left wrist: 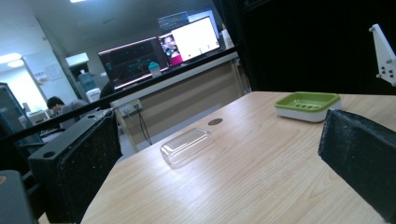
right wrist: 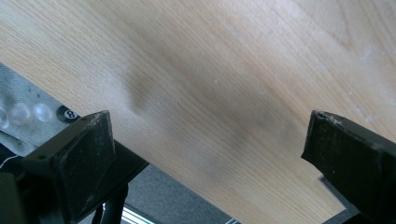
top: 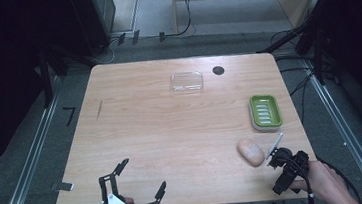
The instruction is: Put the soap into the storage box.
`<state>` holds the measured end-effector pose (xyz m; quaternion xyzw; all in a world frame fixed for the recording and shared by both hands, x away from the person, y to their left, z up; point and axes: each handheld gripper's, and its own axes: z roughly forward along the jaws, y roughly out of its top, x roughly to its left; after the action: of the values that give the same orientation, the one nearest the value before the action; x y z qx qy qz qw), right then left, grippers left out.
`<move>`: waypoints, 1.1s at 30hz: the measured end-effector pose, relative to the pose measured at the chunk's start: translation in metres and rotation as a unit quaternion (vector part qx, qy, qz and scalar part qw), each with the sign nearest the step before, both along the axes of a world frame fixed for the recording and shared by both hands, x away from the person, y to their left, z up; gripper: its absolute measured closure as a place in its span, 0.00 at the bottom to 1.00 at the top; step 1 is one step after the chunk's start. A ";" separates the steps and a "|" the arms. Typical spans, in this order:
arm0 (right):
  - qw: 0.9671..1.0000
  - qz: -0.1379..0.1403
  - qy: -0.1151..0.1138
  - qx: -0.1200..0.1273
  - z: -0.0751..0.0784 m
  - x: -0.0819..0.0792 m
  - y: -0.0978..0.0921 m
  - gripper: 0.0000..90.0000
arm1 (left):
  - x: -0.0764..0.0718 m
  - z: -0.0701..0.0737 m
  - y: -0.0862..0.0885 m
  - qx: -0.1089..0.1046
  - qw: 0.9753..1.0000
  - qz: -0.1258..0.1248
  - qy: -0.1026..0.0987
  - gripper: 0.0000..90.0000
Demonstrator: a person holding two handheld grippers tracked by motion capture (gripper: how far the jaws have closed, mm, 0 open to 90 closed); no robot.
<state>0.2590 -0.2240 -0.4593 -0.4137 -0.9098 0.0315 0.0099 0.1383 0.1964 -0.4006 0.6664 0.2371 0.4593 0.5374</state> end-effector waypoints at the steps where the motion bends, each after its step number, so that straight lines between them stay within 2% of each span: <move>1: 1.000 0.000 0.000 0.000 0.001 0.000 0.001 0.02 | 0.000 0.000 0.000 0.002 1.000 -0.001 0.000 0.00; 10: 1.000 0.007 -0.009 -0.003 0.006 0.002 0.006 0.02 | 0.000 0.000 0.000 0.001 1.000 -0.001 0.000 0.00; 20: 1.000 0.007 -0.009 -0.006 0.005 0.003 0.007 0.02 | 0.000 0.000 0.000 0.001 1.000 -0.001 0.000 0.00; 33: 1.000 0.004 -0.029 0.006 0.014 0.008 0.012 0.02 | 0.000 0.000 -0.001 0.001 1.000 -0.001 0.000 0.00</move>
<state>0.2671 -0.2119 -0.4457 -0.4110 -0.9114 0.0141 -0.0145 0.1385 0.1956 -0.4010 0.6670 0.2363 0.4589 0.5373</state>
